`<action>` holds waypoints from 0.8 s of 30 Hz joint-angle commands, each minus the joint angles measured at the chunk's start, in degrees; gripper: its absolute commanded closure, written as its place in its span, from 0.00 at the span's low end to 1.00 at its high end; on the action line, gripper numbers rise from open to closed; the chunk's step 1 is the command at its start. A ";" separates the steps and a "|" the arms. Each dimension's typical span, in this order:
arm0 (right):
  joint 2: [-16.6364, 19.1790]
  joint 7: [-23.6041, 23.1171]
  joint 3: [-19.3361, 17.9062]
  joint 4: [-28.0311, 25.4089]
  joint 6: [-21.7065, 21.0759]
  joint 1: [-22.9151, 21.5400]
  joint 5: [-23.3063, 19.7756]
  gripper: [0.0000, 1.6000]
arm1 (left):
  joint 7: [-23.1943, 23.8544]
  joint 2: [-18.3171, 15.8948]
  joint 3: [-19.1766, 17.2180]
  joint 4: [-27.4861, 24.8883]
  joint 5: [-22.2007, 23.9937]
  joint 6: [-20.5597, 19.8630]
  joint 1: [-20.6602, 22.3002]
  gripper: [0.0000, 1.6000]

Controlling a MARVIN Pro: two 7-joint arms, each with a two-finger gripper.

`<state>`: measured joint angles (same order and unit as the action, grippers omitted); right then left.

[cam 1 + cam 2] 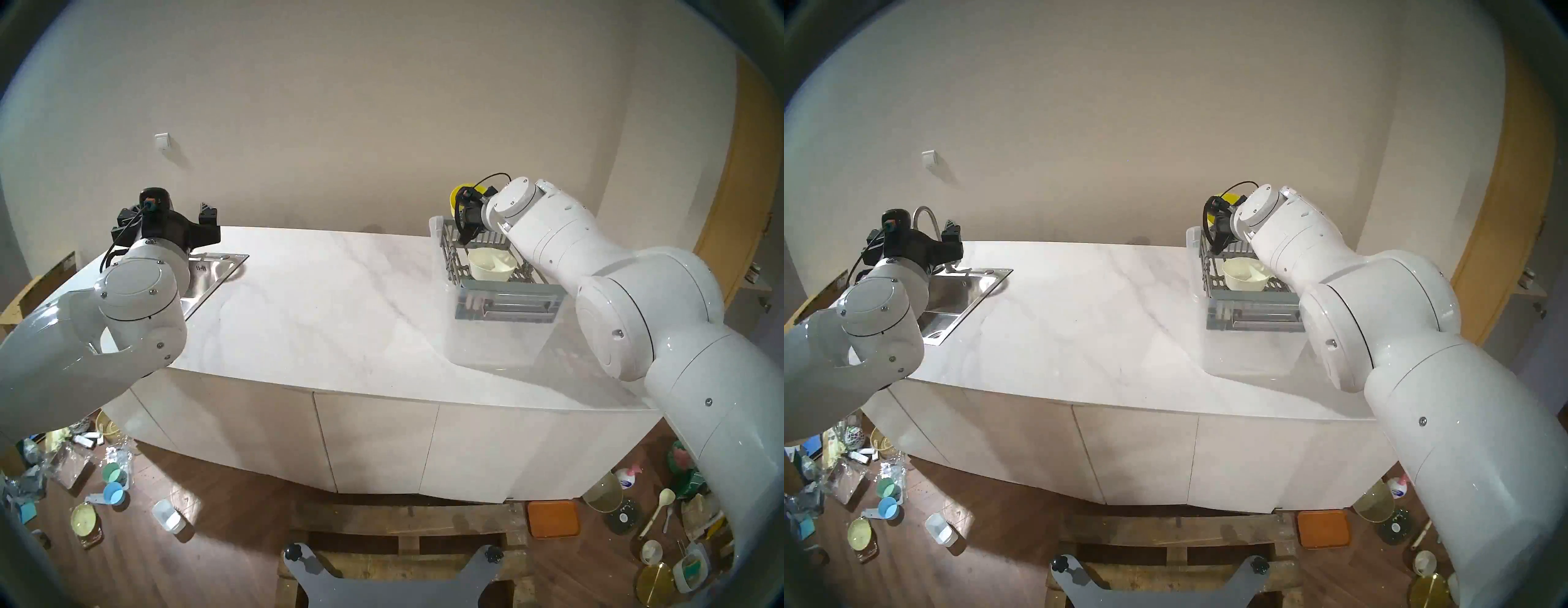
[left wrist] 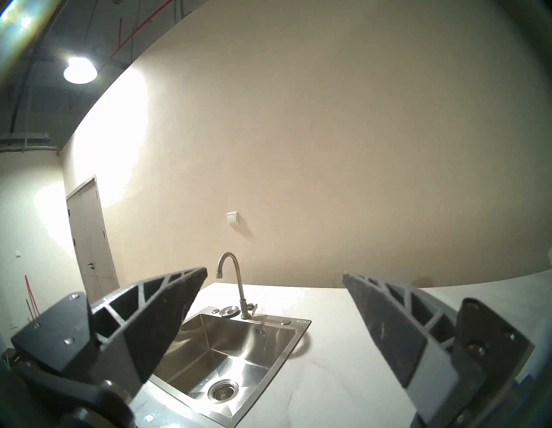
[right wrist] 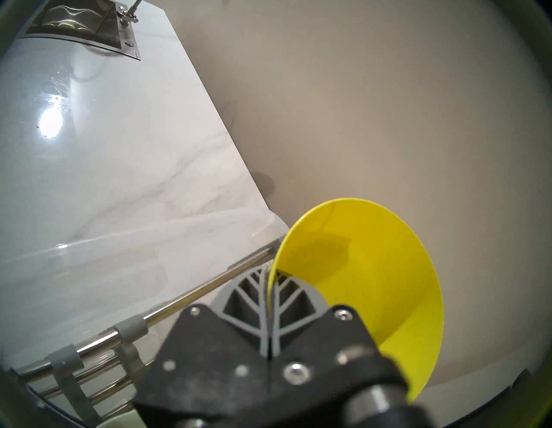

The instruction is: Place the plate or bowl neatly into the plate slot of the drying rack

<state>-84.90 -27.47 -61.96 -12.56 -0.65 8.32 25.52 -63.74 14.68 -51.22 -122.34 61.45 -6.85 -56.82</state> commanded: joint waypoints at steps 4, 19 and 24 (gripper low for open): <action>-0.92 4.86 0.32 0.15 1.73 -2.47 0.76 0.64 | 0.18 -0.25 -1.13 -0.44 -0.58 0.28 1.32 0.00; -2.47 8.29 -0.15 0.06 3.76 -3.15 1.14 0.00 | 0.19 -0.26 -1.13 -0.44 -0.60 0.29 1.33 0.00; -2.00 8.54 -2.42 -1.16 3.22 -4.47 -0.54 0.00 | 0.14 -0.25 -1.12 -0.44 -0.55 0.27 1.31 0.00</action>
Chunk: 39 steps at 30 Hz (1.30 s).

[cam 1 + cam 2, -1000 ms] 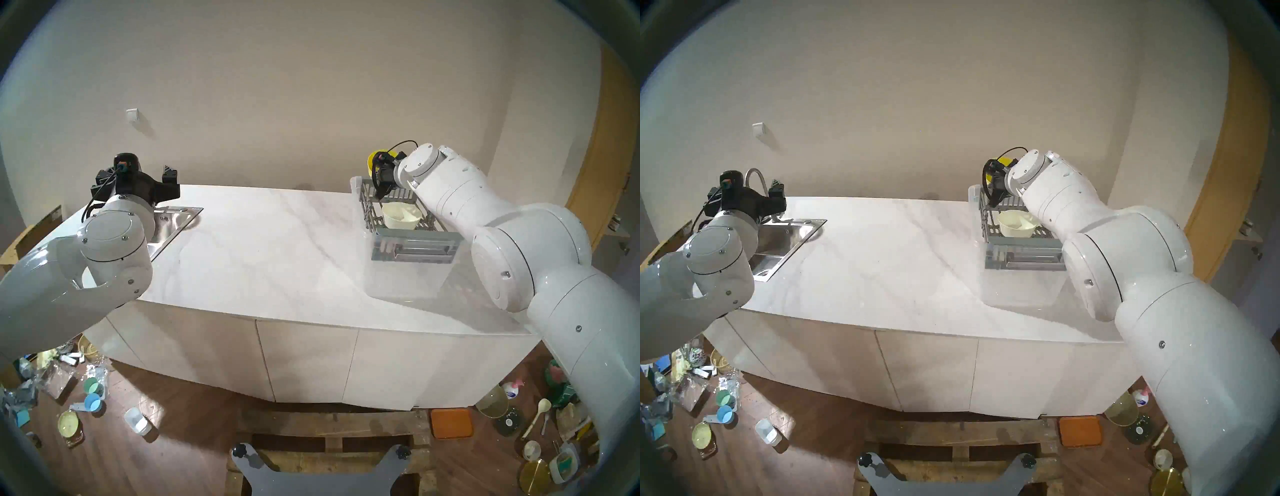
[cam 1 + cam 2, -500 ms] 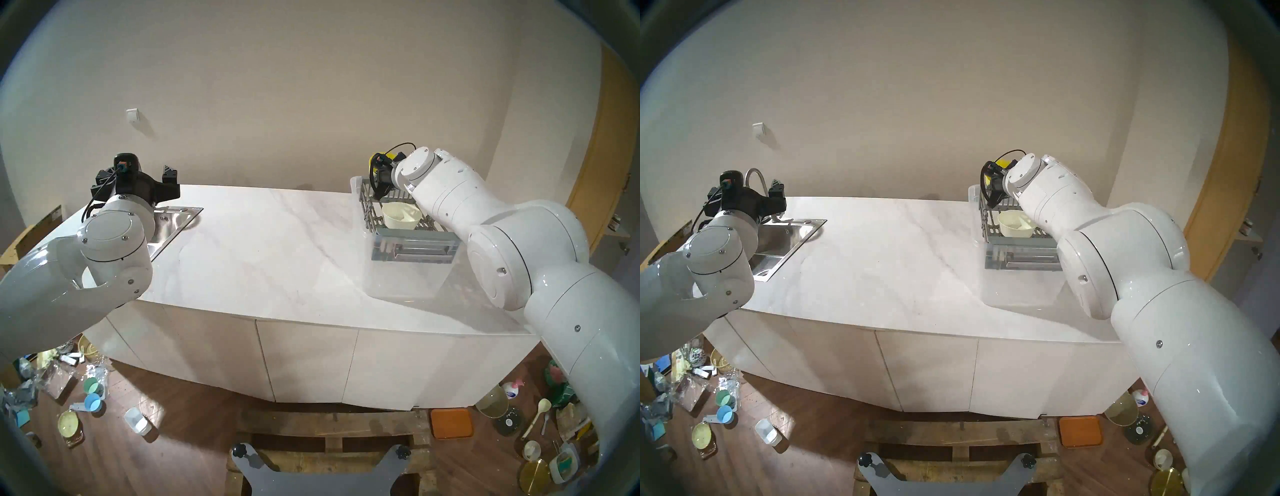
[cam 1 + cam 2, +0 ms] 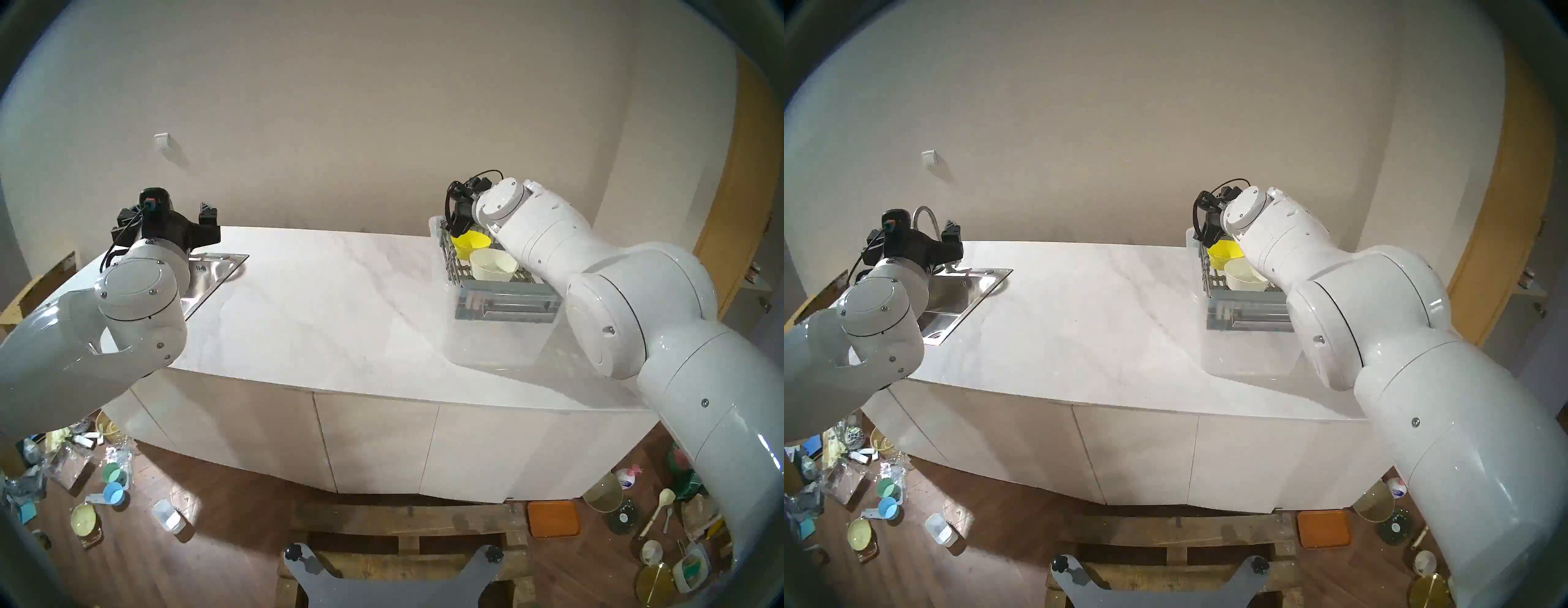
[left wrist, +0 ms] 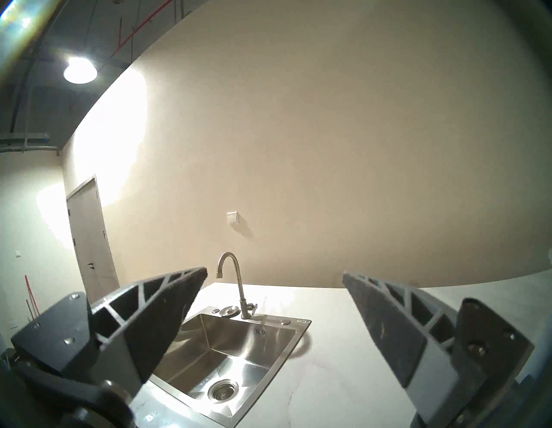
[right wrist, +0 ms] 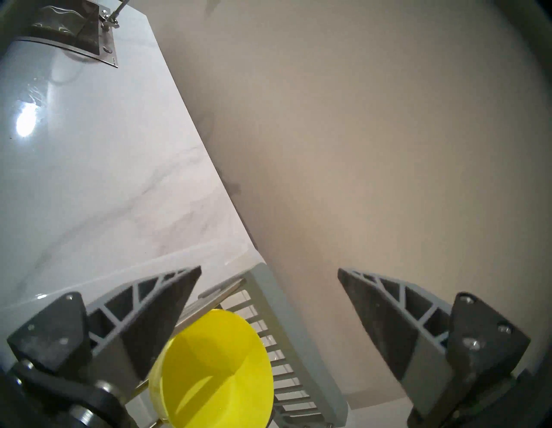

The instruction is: Place the plate or bowl neatly into the plate slot of the drying rack

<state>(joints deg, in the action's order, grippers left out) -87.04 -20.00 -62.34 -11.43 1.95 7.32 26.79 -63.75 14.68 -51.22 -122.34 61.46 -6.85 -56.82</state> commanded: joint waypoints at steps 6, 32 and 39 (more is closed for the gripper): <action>0.07 1.92 -10.80 -4.89 1.54 -3.70 -6.98 0.00 | 0.07 -0.23 -1.08 -0.42 -0.45 0.24 1.24 0.00; 9.15 4.91 -30.92 -14.04 5.89 1.44 -12.52 0.00 | -0.17 -0.23 -0.16 -0.21 -0.01 0.21 0.99 0.00; 10.57 5.40 -34.69 -16.00 6.22 5.77 -12.98 0.00 | -0.19 -0.23 0.03 -0.18 0.09 0.21 0.98 0.00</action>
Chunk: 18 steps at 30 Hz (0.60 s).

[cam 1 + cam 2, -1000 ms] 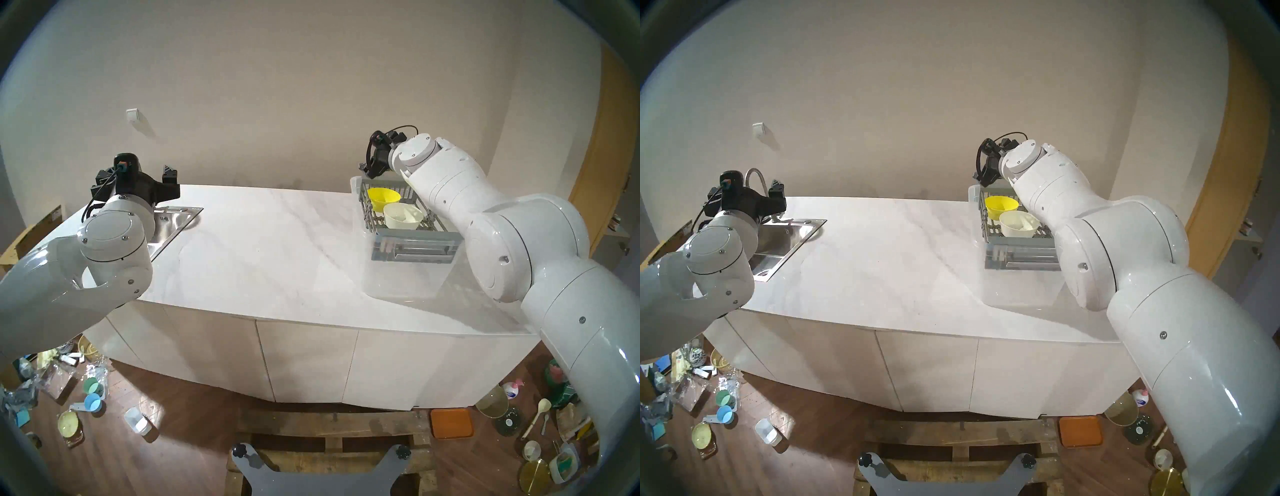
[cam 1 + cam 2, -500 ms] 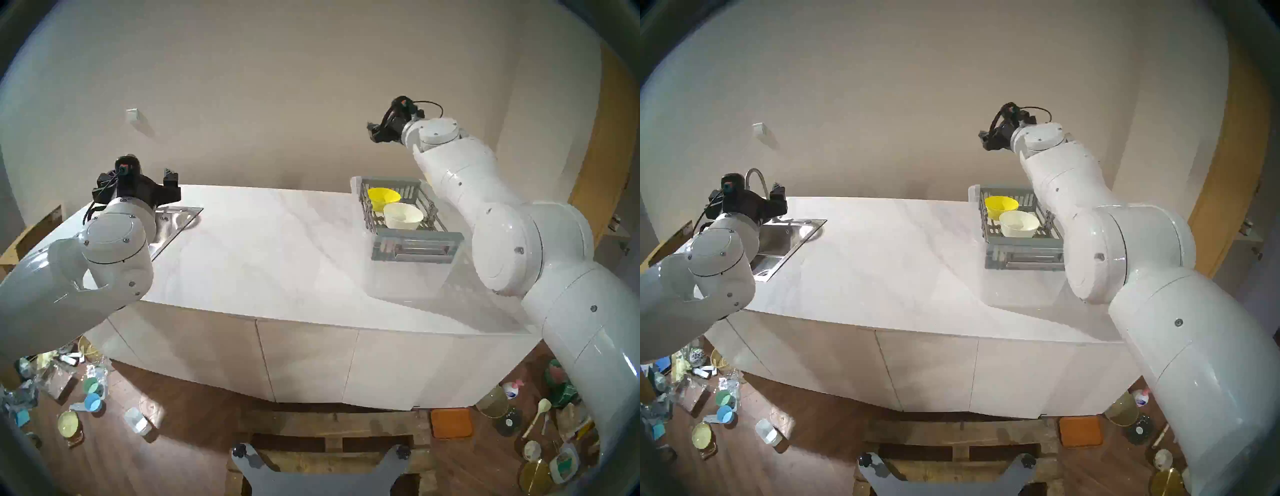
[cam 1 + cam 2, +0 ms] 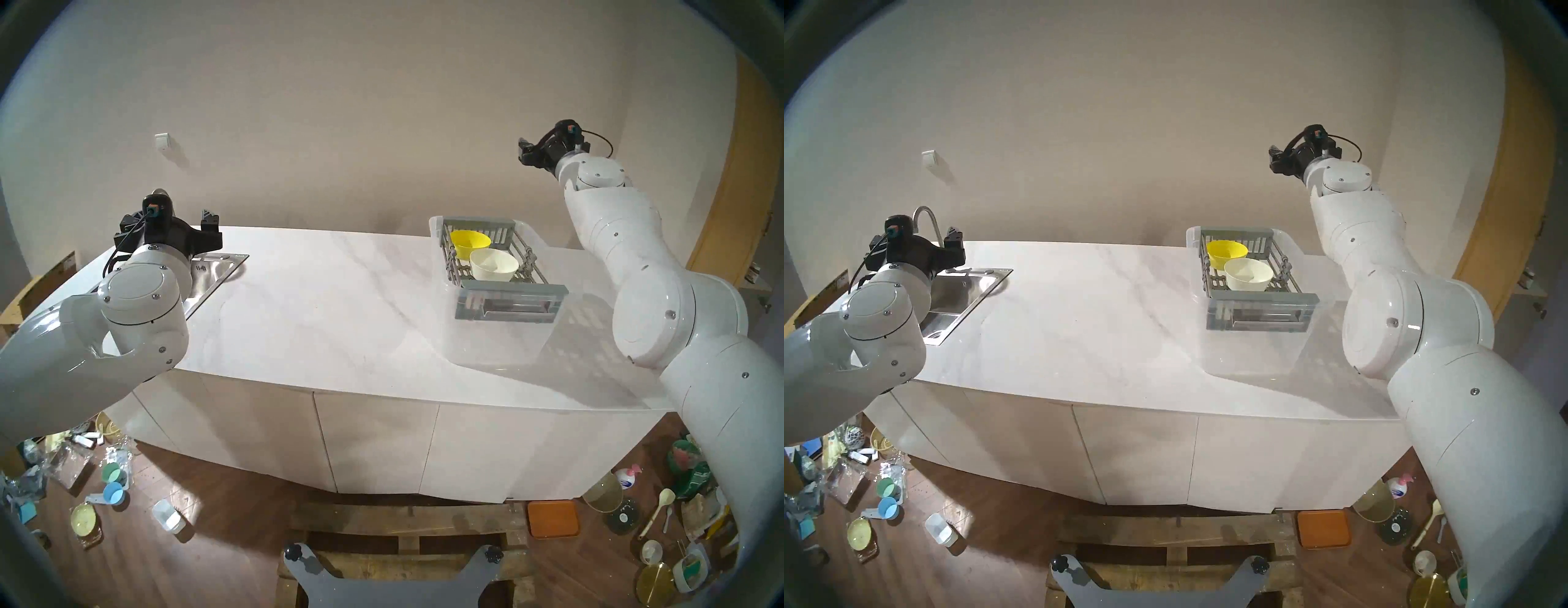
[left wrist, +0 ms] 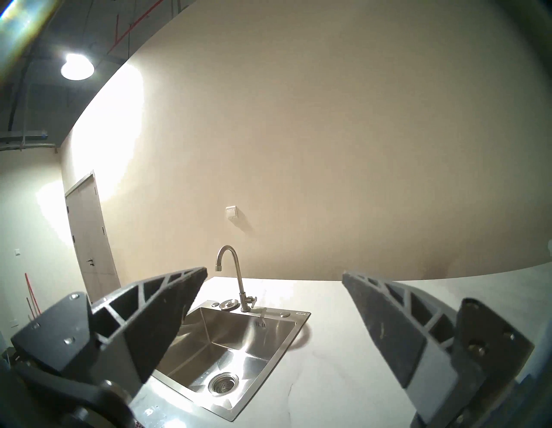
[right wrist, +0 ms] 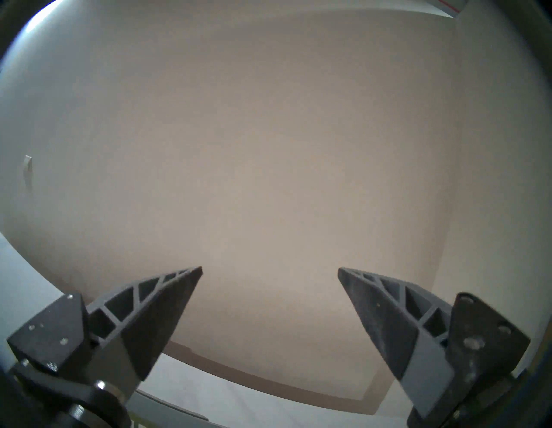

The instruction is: Place the plate or bowl neatly into the plate slot of the drying rack

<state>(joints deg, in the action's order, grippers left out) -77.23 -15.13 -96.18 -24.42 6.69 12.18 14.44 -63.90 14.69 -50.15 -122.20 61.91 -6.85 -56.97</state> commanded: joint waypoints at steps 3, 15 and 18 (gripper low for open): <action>1.48 0.99 -2.29 -4.30 1.94 3.67 -0.81 0.00 | -0.05 -0.25 -0.96 -0.32 -0.31 0.22 1.15 0.00; 4.68 3.36 -6.16 -11.48 4.39 11.72 -1.49 0.00 | -0.08 -0.28 -0.89 -0.35 -0.23 0.24 1.28 0.00; 5.76 4.20 -7.35 -14.39 5.11 14.43 -1.76 0.00 | -0.08 -0.29 -0.91 -0.36 -0.23 0.24 1.32 0.00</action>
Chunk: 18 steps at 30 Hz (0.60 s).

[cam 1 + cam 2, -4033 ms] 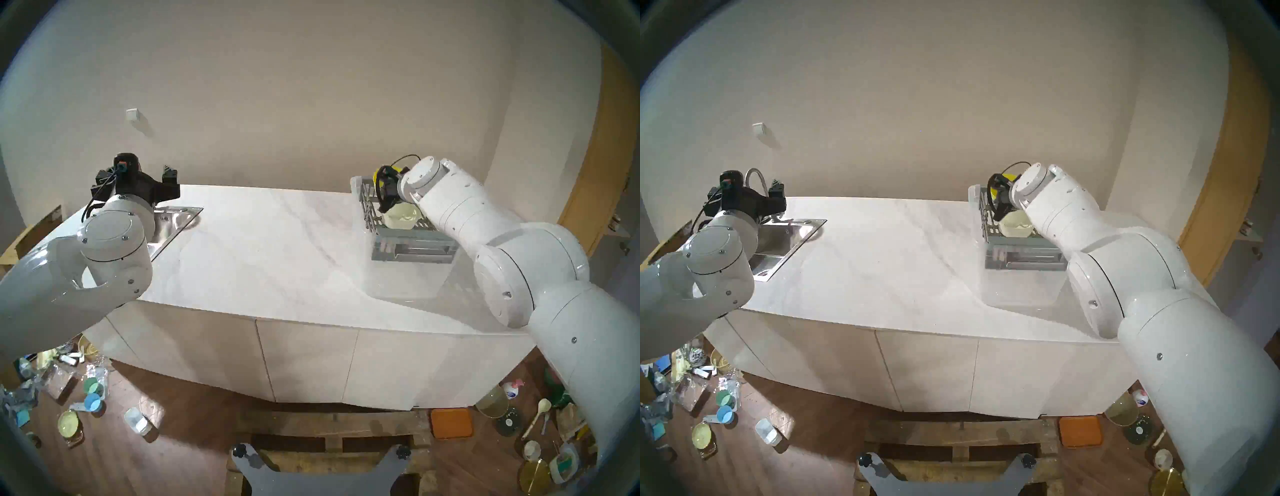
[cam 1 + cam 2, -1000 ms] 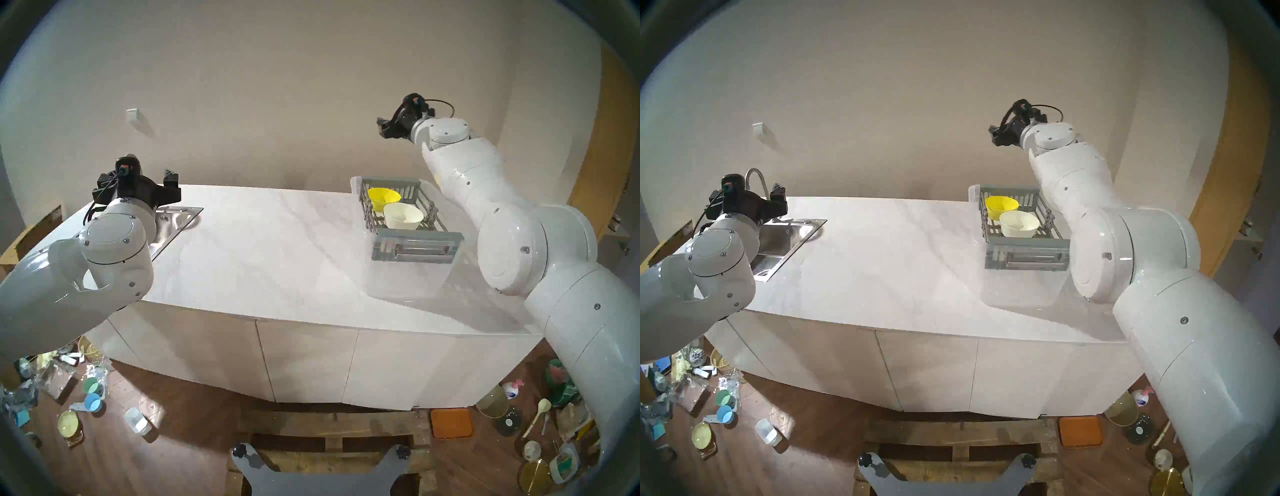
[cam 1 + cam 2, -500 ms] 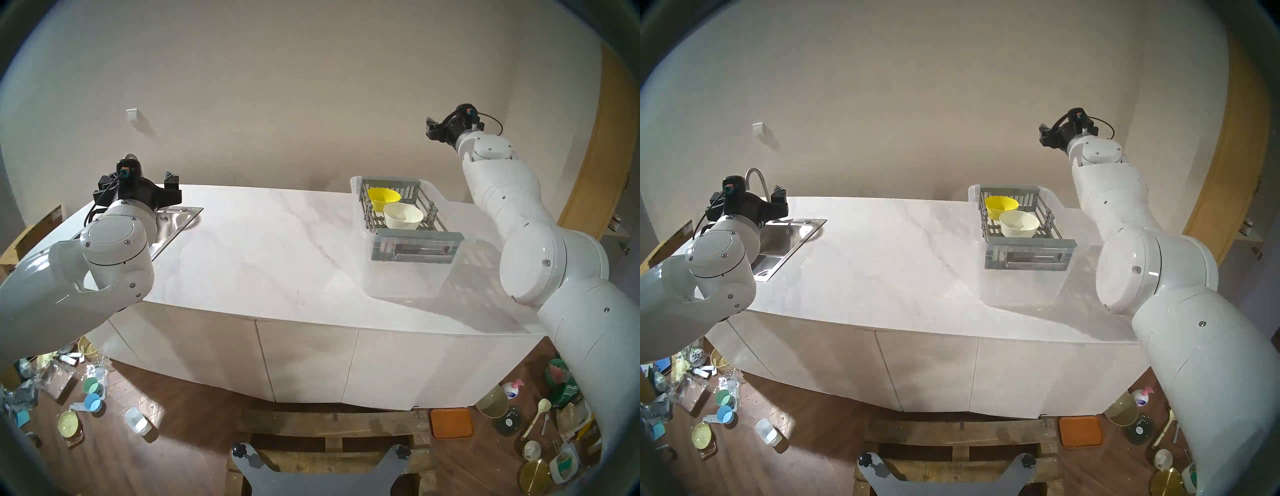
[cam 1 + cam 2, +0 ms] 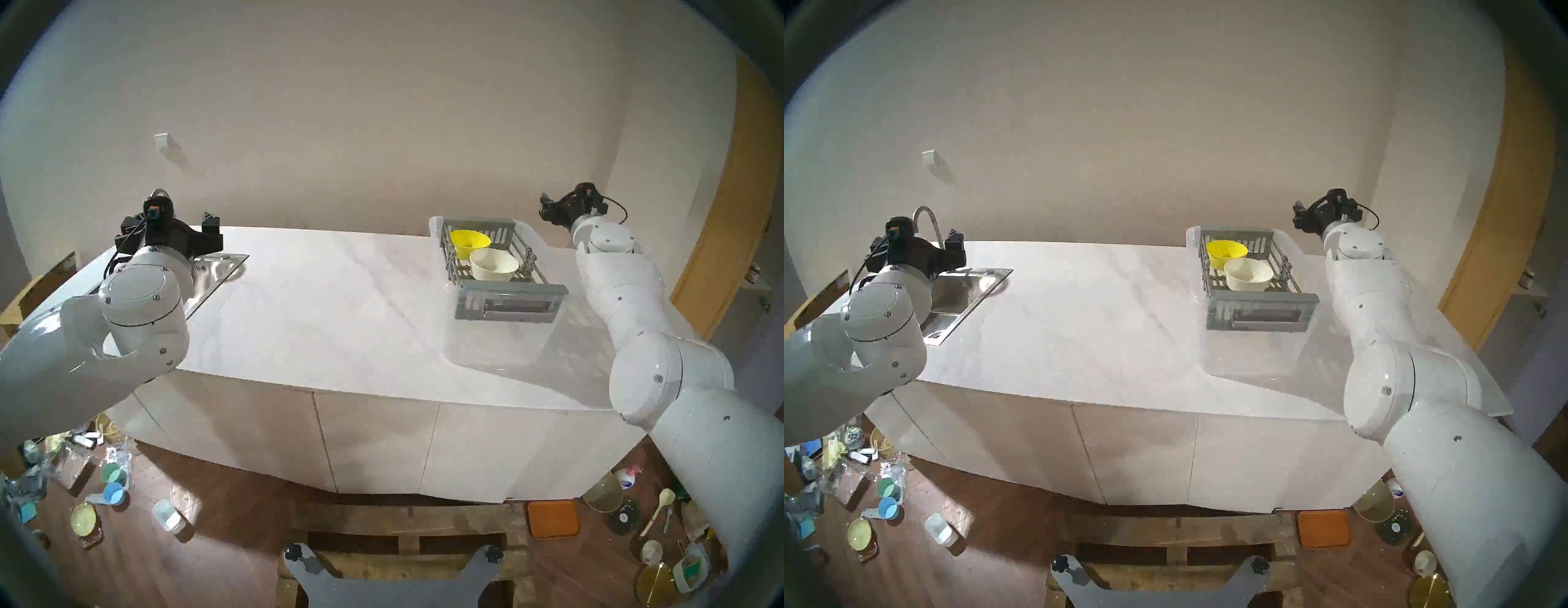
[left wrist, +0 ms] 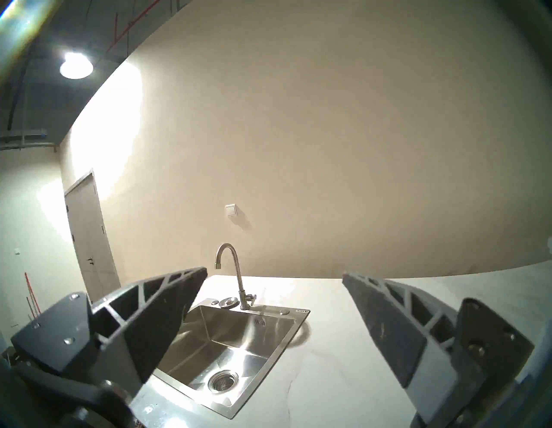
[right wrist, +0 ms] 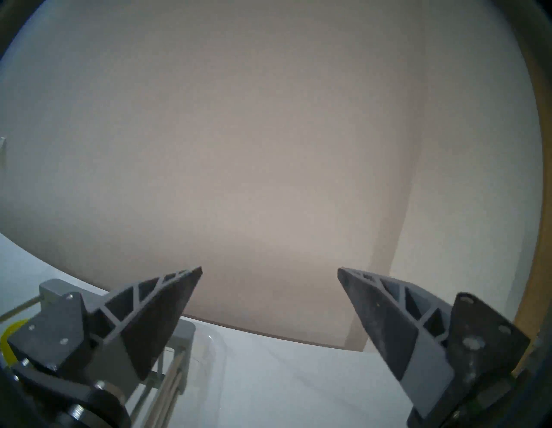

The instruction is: Place the plate or bowl neatly into the plate slot of the drying rack

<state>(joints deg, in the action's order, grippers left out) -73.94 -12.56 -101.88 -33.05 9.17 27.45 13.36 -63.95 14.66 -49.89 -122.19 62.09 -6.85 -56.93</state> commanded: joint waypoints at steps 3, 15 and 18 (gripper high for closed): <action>3.28 2.40 -2.96 -8.56 3.40 1.99 -1.00 0.00 | -0.05 -0.28 -1.20 -0.39 -0.41 0.25 1.33 0.00; 3.32 4.31 -8.40 -19.98 6.57 13.00 -2.48 0.00 | -0.04 -0.31 -1.32 -0.44 -0.44 0.27 1.54 0.00; 2.76 4.57 -9.39 -23.21 7.38 15.80 -3.02 0.00 | -0.04 -0.32 -1.36 -0.47 -0.45 0.27 1.60 0.00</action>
<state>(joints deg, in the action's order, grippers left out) -71.22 -8.74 -110.19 -50.78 13.74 43.90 11.43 -63.96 14.64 -49.96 -122.24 62.13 -6.85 -56.75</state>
